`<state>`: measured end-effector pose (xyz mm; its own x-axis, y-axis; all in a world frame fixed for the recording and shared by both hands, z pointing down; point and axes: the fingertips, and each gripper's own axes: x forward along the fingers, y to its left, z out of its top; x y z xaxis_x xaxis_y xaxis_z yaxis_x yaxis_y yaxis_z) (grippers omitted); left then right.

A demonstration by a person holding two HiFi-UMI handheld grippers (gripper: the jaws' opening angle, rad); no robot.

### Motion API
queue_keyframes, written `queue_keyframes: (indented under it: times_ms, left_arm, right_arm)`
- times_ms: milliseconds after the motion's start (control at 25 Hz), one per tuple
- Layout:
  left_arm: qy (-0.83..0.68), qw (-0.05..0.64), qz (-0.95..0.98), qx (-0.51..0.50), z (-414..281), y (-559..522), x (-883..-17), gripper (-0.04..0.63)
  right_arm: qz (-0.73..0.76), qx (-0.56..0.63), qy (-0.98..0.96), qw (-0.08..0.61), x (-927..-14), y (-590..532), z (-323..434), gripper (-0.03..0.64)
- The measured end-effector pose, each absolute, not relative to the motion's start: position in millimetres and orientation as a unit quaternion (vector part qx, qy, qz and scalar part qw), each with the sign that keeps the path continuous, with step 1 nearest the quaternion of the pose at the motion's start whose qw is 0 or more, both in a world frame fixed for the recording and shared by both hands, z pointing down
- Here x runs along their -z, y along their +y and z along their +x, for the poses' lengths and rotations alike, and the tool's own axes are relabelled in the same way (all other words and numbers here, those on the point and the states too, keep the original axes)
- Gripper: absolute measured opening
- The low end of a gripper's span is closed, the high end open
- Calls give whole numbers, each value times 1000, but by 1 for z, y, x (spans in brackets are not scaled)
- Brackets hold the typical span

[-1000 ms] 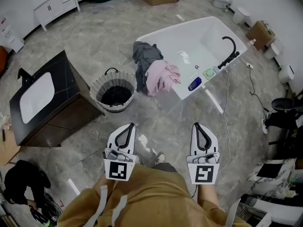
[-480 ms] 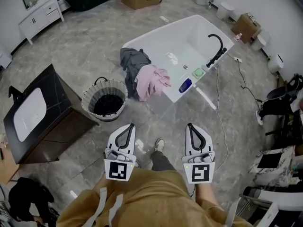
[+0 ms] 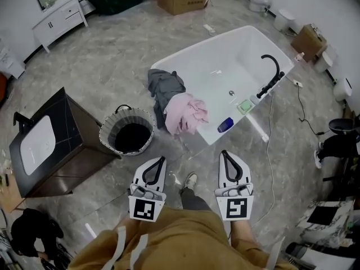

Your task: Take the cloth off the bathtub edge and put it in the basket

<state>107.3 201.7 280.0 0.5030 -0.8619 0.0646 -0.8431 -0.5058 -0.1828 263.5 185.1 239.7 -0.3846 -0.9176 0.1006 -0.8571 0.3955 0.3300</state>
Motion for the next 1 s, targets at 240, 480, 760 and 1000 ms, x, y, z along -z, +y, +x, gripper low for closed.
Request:
queue_keyframes:
  times_ms: [240,480,760,1000]
  left_arm:
    - [512,61,-853,84,138,137,-275,5]
    - [541,67,-833,92,163,92,-269,5]
    - [560,65,-819,103,173,62,-271,5]
    - [563,34,-819,104,170,35,-288,5]
  right_arm:
    - [523,98,-838,118,-243,119,293,6]
    - [494,96,-858,105,-241,75,312,6]
    - [473,88,-871,103,-245,44,318,6]
    - [475,83,-871,96,-247,22,313,6]
